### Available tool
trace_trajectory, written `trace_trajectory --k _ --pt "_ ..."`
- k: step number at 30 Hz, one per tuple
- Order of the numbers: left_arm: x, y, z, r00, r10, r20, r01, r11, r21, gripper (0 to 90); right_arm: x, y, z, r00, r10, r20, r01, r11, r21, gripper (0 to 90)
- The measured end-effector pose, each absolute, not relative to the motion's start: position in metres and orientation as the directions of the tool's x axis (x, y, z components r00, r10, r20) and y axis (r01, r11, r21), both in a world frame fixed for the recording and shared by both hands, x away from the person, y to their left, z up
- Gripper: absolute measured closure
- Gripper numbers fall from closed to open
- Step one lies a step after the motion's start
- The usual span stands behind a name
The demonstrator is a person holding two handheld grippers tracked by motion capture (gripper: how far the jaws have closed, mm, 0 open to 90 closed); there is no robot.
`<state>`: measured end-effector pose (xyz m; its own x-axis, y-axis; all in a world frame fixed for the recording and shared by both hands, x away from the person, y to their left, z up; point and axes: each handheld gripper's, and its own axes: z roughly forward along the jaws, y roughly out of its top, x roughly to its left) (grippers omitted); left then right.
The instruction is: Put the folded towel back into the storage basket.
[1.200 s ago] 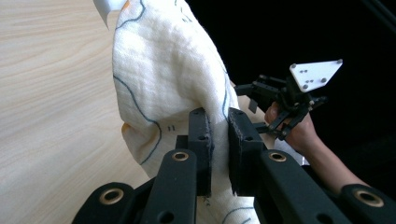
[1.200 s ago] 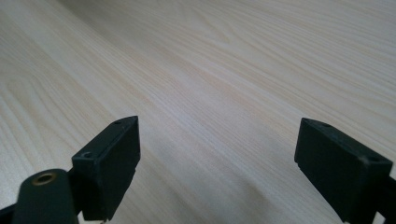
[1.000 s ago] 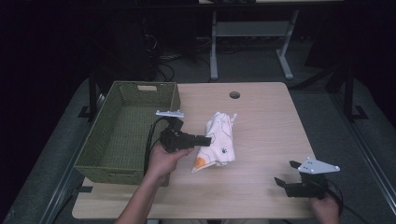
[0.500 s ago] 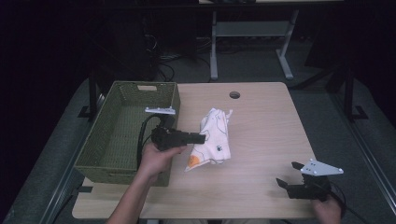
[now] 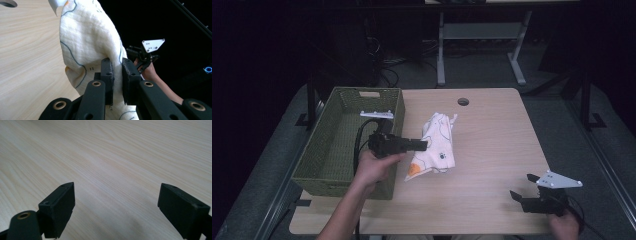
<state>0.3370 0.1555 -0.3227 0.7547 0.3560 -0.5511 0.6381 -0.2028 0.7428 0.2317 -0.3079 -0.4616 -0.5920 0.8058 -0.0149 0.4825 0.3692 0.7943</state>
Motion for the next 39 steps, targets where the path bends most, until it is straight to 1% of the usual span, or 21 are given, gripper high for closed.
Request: trace_trajectory --k 6,13,28,33,39 --pt "0.340 0.163 -0.317 0.757 0.351 -0.551 0.635 -0.196 0.747 82.2 0.231 -0.312 -0.461 -0.572 0.820 -0.006 0.488 0.347 0.801 13.7" --pt "0.340 0.174 -0.316 0.750 0.363 -0.553 0.640 -0.186 0.746 82.2 0.233 -0.308 -0.463 -0.580 0.815 -0.016 0.492 0.366 0.790 13.7" --pt "0.337 0.210 -0.306 0.735 0.391 -0.554 0.643 -0.142 0.752 82.1 0.230 -0.304 -0.464 -0.579 0.815 -0.016 0.495 0.367 0.787 13.7" --pt "0.337 0.218 -0.302 0.737 0.391 -0.551 0.638 -0.135 0.758 82.1 0.227 -0.307 -0.463 -0.558 0.830 -0.010 0.497 0.344 0.797 13.7" --pt "0.340 0.233 -0.296 0.729 0.404 -0.553 0.642 -0.123 0.756 82.1 0.229 -0.306 -0.465 -0.556 0.831 -0.008 0.506 0.346 0.790 13.7"
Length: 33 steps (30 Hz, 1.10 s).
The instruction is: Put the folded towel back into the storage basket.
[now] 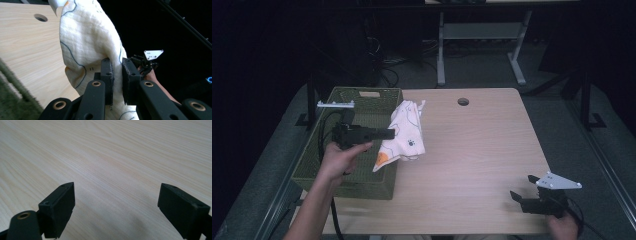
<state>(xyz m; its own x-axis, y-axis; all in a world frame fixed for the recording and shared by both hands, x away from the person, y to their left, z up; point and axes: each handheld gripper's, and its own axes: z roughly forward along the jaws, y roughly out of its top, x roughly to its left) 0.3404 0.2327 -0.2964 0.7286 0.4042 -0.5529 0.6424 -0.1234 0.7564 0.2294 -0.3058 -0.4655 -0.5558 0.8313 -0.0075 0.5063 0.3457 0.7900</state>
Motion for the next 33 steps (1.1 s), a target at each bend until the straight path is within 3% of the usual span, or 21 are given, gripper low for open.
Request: trace_trajectory --k 33 --pt "0.361 0.312 -0.303 0.653 0.499 -0.570 0.696 -0.099 0.711 81.8 0.231 -0.303 -0.473 -0.570 0.822 0.006 0.516 0.352 0.781 13.7"
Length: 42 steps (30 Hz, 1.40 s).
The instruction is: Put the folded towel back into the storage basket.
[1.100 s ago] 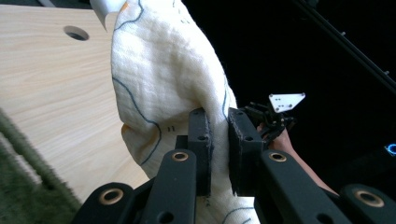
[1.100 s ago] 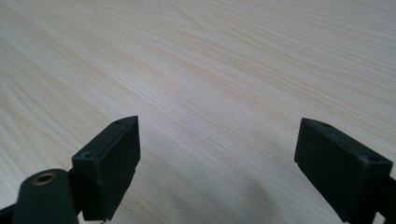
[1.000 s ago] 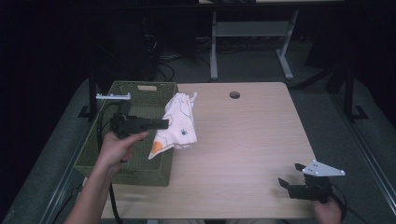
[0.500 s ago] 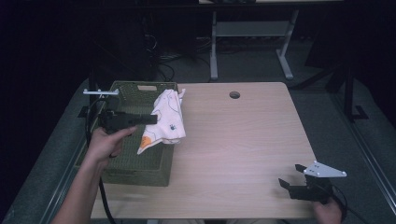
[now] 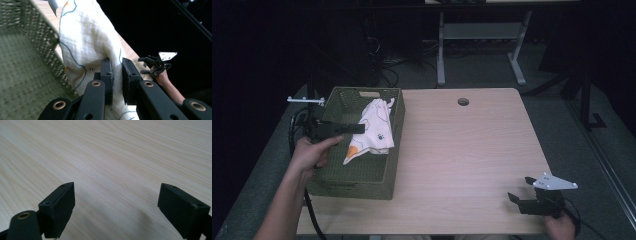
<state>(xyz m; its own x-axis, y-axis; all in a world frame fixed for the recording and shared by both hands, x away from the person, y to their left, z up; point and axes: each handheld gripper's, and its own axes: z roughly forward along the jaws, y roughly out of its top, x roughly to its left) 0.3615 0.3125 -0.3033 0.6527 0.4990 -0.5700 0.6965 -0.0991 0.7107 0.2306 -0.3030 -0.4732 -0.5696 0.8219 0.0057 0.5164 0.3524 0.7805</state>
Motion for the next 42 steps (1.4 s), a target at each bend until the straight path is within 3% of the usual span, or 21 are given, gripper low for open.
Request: trace_trajectory --k 19,29,32,34,36,42 --pt "0.387 0.346 -0.324 0.580 0.671 -0.462 0.749 -0.217 0.626 81.2 0.230 -0.309 -0.473 -0.551 0.835 0.002 0.523 0.343 0.780 13.7" --pt "0.396 0.339 -0.337 0.610 0.636 -0.472 0.759 -0.296 0.580 81.4 0.230 -0.307 -0.472 -0.557 0.830 -0.003 0.518 0.350 0.780 13.7" --pt "0.403 0.335 -0.340 0.635 0.650 -0.417 0.743 -0.368 0.559 81.7 0.230 -0.307 -0.472 -0.557 0.831 -0.002 0.519 0.350 0.780 13.7" --pt "0.411 0.333 -0.341 0.628 0.703 -0.335 0.739 -0.403 0.539 77.1 0.231 -0.307 -0.473 -0.555 0.832 0.001 0.523 0.347 0.779 13.7" --pt "0.417 0.332 -0.341 0.598 0.743 -0.300 0.757 -0.400 0.517 65.0 0.232 -0.305 -0.474 -0.560 0.829 0.001 0.526 0.354 0.773 13.7" --pt "0.418 0.323 -0.341 0.594 0.753 -0.282 0.760 -0.410 0.504 63.4 0.231 -0.304 -0.475 -0.569 0.822 -0.003 0.525 0.366 0.769 13.7"
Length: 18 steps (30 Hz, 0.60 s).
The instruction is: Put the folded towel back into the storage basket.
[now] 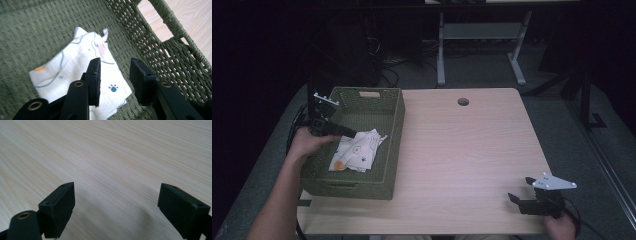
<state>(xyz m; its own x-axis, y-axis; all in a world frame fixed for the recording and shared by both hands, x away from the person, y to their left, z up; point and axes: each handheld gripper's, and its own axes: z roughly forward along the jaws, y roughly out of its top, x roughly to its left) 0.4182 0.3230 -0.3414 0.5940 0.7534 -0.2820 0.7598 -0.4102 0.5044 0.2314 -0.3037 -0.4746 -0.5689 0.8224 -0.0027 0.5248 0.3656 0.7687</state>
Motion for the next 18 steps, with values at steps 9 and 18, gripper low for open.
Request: trace_trajectory --k 9,18 --pt "0.423 0.300 -0.373 0.601 0.754 -0.266 0.789 -0.508 0.345 65.5 0.230 -0.303 -0.474 -0.575 0.818 -0.007 0.519 0.371 0.770 13.7" --pt "0.433 0.279 -0.406 0.598 0.759 -0.256 0.801 -0.574 0.169 63.1 0.230 -0.305 -0.473 -0.571 0.821 -0.008 0.516 0.366 0.775 13.7"
